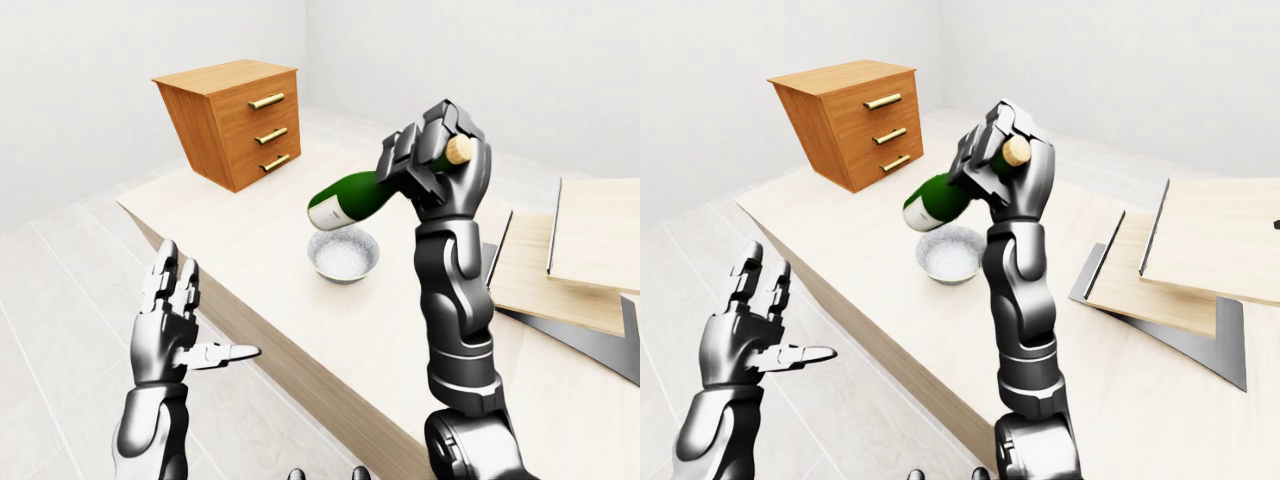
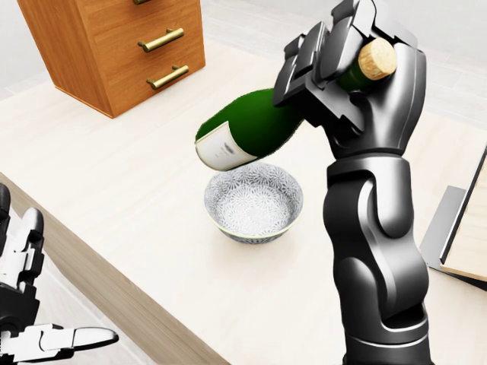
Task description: Put the wine bottle on the wine rack.
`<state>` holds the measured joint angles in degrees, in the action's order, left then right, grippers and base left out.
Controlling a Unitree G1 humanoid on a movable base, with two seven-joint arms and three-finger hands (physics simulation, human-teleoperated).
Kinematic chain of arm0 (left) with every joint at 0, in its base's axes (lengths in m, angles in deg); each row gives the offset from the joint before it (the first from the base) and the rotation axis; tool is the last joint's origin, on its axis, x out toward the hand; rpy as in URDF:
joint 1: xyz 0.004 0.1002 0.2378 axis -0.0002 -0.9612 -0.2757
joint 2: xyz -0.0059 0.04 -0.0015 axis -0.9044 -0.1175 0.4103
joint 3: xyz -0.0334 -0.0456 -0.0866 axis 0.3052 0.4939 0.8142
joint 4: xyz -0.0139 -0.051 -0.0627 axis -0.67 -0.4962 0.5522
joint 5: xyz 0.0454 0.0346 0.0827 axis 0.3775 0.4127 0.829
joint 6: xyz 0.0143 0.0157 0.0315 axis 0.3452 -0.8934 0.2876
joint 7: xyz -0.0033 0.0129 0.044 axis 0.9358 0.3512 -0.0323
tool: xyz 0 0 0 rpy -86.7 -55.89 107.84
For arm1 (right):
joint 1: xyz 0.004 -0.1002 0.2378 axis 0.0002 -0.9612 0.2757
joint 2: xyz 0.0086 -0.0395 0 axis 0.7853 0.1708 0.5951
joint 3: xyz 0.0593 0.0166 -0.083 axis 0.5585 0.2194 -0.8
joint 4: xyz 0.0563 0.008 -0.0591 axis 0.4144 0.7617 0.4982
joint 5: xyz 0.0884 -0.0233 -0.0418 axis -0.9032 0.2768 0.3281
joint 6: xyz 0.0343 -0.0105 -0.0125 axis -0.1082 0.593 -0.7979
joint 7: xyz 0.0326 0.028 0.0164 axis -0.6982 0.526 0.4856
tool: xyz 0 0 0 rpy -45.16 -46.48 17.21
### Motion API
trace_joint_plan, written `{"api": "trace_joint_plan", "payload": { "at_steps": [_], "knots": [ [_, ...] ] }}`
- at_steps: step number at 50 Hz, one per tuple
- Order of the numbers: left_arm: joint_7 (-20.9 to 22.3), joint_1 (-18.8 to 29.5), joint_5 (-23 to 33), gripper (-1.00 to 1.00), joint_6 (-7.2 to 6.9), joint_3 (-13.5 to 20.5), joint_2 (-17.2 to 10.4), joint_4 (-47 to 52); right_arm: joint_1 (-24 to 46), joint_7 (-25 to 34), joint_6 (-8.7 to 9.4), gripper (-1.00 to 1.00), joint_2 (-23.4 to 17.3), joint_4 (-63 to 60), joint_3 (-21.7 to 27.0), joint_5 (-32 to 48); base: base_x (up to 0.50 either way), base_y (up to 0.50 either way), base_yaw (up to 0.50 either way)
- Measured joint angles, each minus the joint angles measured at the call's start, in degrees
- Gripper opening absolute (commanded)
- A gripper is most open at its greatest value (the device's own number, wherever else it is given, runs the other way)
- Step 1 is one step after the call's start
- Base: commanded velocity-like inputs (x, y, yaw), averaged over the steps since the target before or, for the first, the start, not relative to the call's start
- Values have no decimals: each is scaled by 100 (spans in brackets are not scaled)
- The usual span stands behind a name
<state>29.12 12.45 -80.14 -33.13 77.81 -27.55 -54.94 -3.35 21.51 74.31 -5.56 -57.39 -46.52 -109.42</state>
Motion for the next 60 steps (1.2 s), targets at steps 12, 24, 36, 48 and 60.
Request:
{"api": "trace_joint_plan", "payload": {
  "at_steps": [12, 24, 36, 48, 60],
  "knots": [
    [-29, 40, 11, 100, 0, -51, -10, -82, 133, -284, 0, -100, -730, 136, 554, -1044, 0, 0, 0],
    [-76, 75, -44, 100, 0, -94, -20, -100, 425, -662, 0, -100, -1520, 449, 1136, -2221, 0, 0, 0],
    [-103, 89, -64, 100, 0, -123, -32, -120, 565, -959, 0, -100, -2127, 626, 1347, -2992, 0, 0, 0],
    [-114, 74, -76, 100, 0, -141, -35, -98, 607, -1066, 0, -100, -2452, 665, 1353, -3329, 0, 0, 0],
    [-151, 124, -82, 100, 0, -189, -44, -51, 797, -897, 0, -100, -3171, 1048, 1639, -3600, 0, 0, 0]
  ]
}}
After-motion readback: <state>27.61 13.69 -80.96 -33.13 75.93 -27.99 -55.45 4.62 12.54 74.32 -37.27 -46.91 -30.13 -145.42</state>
